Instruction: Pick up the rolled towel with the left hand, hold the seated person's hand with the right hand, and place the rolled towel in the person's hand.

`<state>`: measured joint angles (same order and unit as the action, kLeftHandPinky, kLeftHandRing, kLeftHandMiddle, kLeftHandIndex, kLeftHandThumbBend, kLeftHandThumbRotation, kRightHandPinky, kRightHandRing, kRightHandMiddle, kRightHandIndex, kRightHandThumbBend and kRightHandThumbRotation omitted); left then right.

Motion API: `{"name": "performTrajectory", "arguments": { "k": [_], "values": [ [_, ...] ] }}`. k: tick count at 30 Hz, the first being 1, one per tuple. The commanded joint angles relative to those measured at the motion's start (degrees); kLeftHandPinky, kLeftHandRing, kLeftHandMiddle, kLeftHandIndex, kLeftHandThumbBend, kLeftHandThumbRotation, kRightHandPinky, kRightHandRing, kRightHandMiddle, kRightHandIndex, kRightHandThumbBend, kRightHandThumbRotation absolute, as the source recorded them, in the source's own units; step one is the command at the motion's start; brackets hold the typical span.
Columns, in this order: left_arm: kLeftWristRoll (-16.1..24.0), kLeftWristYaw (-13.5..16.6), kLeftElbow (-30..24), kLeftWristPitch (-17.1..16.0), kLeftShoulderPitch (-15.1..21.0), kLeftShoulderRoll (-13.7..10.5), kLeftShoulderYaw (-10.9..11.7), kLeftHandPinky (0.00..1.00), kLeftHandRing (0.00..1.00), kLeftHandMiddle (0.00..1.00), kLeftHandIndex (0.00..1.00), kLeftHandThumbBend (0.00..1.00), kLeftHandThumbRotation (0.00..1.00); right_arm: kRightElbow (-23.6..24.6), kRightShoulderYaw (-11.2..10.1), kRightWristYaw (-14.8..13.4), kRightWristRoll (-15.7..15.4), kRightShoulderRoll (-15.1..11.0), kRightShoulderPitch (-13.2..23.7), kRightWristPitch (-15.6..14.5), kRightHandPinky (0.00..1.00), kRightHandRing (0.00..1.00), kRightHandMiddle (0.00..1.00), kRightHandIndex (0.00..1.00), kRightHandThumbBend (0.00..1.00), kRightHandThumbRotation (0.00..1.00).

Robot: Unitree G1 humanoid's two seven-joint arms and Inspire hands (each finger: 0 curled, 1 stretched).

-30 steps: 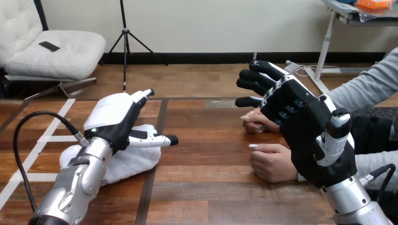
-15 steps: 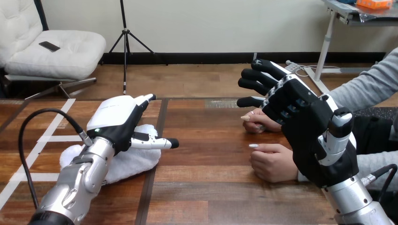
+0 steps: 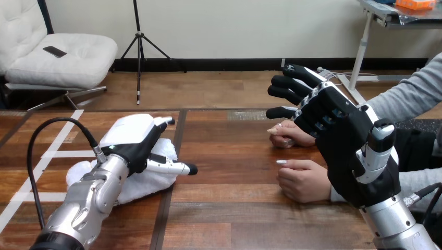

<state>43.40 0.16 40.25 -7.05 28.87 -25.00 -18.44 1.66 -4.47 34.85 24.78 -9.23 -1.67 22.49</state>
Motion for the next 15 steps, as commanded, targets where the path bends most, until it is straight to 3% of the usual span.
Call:
{"name": "performTrajectory", "arguments": {
  "k": [1, 15],
  "values": [
    [0.98, -0.89, -1.4, 1.19, 4.4, -2.65, -0.78, 0.87, 0.9, 0.93, 0.88, 1.0, 0.67, 2.26, -0.52, -0.11, 0.54, -0.05, 3.13, 1.07, 0.71, 0.84, 0.83, 0.84, 1.0, 1.0],
    [2.58, -3.05, -2.54, 4.01, 4.49, -3.86, -2.44, 0.89, 0.91, 0.94, 0.87, 1.0, 0.68, 3.2, -0.61, -0.3, 1.01, -0.23, 2.78, 0.3, 0.7, 0.84, 0.83, 0.84, 1.0, 1.0]
  ]
}}
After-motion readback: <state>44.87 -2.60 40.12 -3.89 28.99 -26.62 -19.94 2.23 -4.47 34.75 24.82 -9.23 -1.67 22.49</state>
